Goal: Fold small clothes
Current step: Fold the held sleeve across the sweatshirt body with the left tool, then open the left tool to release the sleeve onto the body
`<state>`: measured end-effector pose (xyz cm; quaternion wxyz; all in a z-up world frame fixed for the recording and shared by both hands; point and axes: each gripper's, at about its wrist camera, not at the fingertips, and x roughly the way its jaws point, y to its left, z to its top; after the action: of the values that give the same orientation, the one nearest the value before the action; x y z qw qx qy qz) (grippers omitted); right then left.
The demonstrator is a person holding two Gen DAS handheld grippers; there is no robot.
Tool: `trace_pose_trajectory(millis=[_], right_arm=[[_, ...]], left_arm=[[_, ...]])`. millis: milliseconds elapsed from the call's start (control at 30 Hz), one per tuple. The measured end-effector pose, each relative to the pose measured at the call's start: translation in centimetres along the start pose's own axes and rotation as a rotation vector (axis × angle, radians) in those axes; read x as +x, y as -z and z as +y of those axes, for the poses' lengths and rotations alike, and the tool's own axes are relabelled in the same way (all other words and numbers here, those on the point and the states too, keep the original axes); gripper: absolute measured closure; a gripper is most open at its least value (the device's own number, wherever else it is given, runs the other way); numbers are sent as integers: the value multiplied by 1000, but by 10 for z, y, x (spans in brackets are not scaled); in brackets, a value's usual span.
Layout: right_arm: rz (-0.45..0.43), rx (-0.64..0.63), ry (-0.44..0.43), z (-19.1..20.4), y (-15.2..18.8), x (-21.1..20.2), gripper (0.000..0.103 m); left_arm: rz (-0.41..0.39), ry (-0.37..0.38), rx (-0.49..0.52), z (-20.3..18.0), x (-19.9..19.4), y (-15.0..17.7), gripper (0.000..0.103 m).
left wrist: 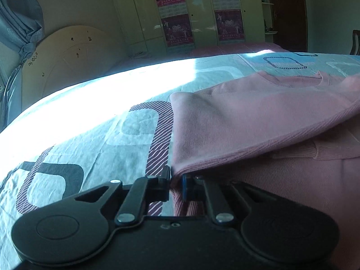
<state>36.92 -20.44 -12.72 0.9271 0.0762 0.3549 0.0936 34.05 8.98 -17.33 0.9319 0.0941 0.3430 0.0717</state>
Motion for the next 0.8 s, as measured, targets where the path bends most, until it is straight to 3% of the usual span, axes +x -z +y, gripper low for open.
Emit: trace_pose_trajectory(millis=[100,233,367,400,500,633,800], right_arm=[[67,-3,39,-8,23,17,97],[161,3,79,-17,41,36,97],[122,48,31,-26,38,18,96],[103,63,21,-28,35,11,91],[52,52,47,-30,27,-1,48],[-2,60,94,-33,17,-4,45],[16,33,59,-16,12,13,45]], left_arm=[[19,42,-3,2,0,0,91],[54,77,7,10,-7,3,79],[89,143,-81,32,-19,0,75],[88,154,-112,38,-22,-3,75],[64,169,-174,44,-27,-18,74],[23,226,-160,24,-23,-45,74],[-10,277,-87,-27,1,-71,70]])
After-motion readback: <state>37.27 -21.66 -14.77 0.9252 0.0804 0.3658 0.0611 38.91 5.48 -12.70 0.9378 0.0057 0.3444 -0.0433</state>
